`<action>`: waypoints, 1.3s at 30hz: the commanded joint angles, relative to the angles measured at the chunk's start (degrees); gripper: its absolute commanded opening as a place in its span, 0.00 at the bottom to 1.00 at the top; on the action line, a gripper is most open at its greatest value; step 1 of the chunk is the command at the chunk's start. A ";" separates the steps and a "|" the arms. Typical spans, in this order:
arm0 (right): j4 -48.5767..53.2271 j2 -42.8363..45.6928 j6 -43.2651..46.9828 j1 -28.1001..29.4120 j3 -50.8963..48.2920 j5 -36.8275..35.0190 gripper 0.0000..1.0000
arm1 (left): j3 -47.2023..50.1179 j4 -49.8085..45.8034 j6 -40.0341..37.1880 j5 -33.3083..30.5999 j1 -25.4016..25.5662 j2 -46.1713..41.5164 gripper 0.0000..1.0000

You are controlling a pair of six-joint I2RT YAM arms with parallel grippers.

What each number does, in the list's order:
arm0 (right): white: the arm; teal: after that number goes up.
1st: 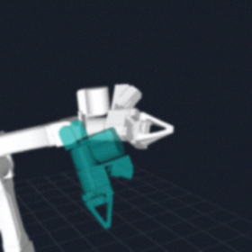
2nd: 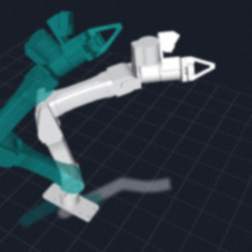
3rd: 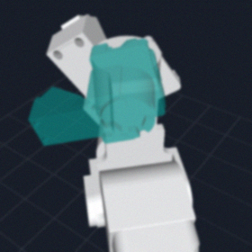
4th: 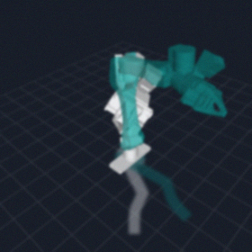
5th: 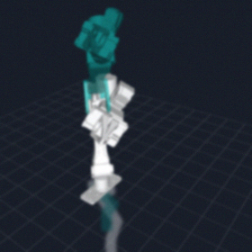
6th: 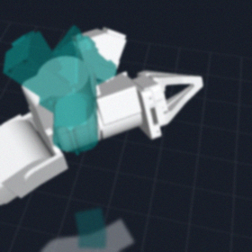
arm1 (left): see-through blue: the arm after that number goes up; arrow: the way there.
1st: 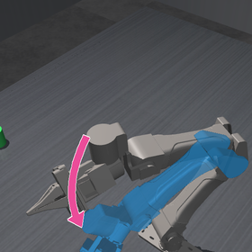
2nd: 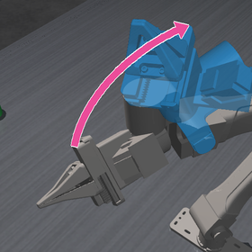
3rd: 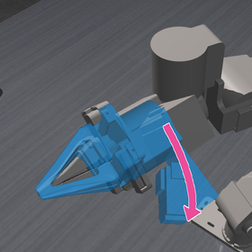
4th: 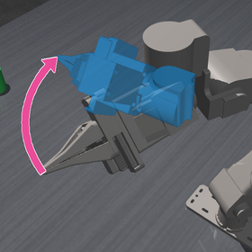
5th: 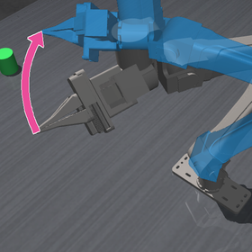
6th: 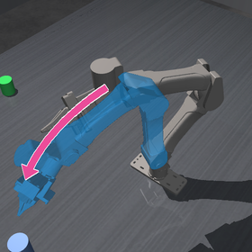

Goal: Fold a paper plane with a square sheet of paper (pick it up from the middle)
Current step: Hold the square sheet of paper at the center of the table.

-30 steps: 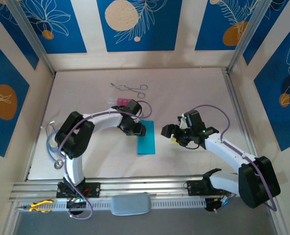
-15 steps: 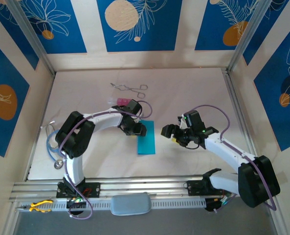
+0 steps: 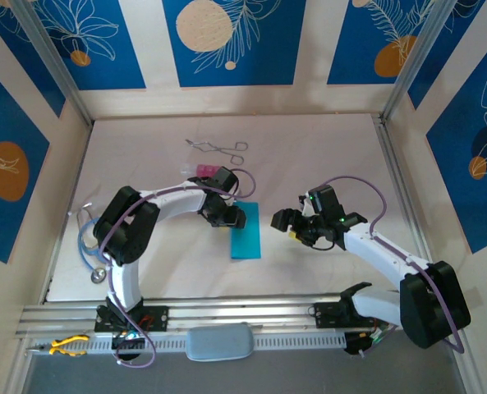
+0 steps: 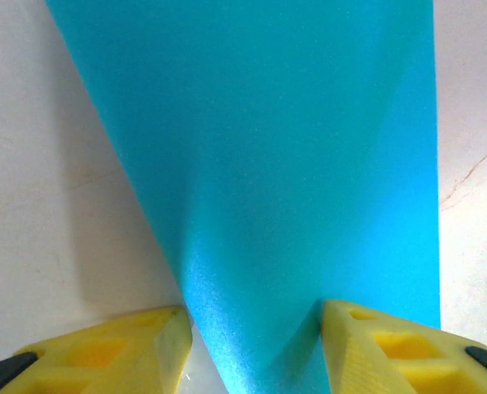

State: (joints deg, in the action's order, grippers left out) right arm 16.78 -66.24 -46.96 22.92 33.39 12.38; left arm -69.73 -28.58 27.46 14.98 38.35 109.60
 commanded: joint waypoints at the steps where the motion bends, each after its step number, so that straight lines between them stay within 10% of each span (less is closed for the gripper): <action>1: 0.48 0.32 -0.58 0.38 0.89 0.66 0.73 | 0.78 0.19 -0.95 -0.56 -0.07 3.69 0.50; 5: -0.51 -1.18 -1.10 1.06 1.62 0.00 0.54 | 0.73 0.27 -1.09 -0.23 -0.06 3.74 0.50; 15: -4.60 -6.01 -2.82 2.02 2.24 1.20 0.50 | 0.95 0.51 -1.97 -0.04 0.02 4.19 0.51; 39: -15.49 -23.93 -7.59 9.27 9.52 -3.23 0.00 | 0.86 0.54 -2.57 0.15 0.07 4.94 0.51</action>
State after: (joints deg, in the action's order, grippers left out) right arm 3.77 -88.40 -53.28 31.44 41.28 8.97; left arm -69.93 -28.80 26.41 15.86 38.35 110.02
